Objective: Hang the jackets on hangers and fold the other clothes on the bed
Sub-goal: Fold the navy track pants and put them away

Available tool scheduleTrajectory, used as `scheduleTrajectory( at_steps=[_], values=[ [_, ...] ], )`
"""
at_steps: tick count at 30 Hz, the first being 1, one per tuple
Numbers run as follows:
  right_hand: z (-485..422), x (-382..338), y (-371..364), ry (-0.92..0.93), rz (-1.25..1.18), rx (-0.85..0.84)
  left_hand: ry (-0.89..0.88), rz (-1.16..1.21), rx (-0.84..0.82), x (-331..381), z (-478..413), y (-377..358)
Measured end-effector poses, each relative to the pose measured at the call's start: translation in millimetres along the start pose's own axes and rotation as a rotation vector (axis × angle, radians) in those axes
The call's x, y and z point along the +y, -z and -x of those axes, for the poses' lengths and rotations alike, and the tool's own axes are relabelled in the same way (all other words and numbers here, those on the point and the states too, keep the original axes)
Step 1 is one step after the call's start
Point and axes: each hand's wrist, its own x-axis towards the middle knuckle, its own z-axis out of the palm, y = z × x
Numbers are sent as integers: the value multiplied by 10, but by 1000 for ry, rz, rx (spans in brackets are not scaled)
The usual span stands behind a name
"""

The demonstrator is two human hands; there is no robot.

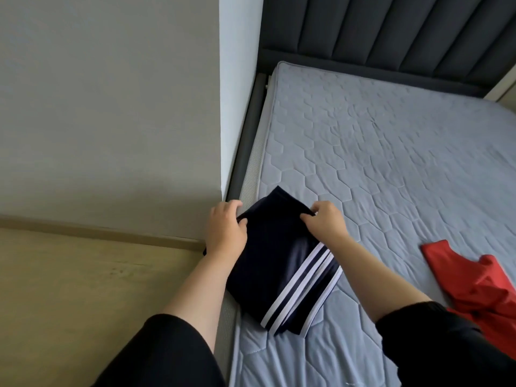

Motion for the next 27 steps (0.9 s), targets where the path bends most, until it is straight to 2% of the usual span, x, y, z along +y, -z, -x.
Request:
scheduleTrajectory(
  at_steps=[3, 5, 7, 9, 12, 15, 17, 20, 22, 24, 25, 27],
  values=[
    [-69, 76, -67, -121, 80, -166, 21, -185, -237, -63, 72, -87],
    [-85, 117, -102, -154, -29, -176, 104, -251, -355, -114, 104, -144],
    [-77, 130, -70, -209, -90, -217, 196, -293, -409, -151, 66, -153],
    [-85, 154, -5, -239, -34, -336, 256, -310, -433, -200, 12, -152],
    [-77, 169, 68, -188, 29, -384, 279, -220, -499, -256, -28, -106],
    [-77, 170, 104, -63, 28, -344, 274, -96, -461, -339, -52, -38],
    [-77, 161, 144, -5, -95, -319, 275, -111, -401, -366, -46, -13],
    [-65, 201, 102, -47, -270, -238, 280, -167, -275, -321, 8, -35],
    [-59, 222, 28, -76, -152, -176, 135, -193, -124, -289, 72, -67],
    [-4, 226, -63, -51, 153, -141, -168, -239, -25, -303, 145, -141],
    [51, 194, -107, 35, 282, -61, -302, -270, -25, -320, 182, -188],
    [230, 72, -220, 360, 433, 160, -412, -379, -200, -297, 243, -255]
  ],
)
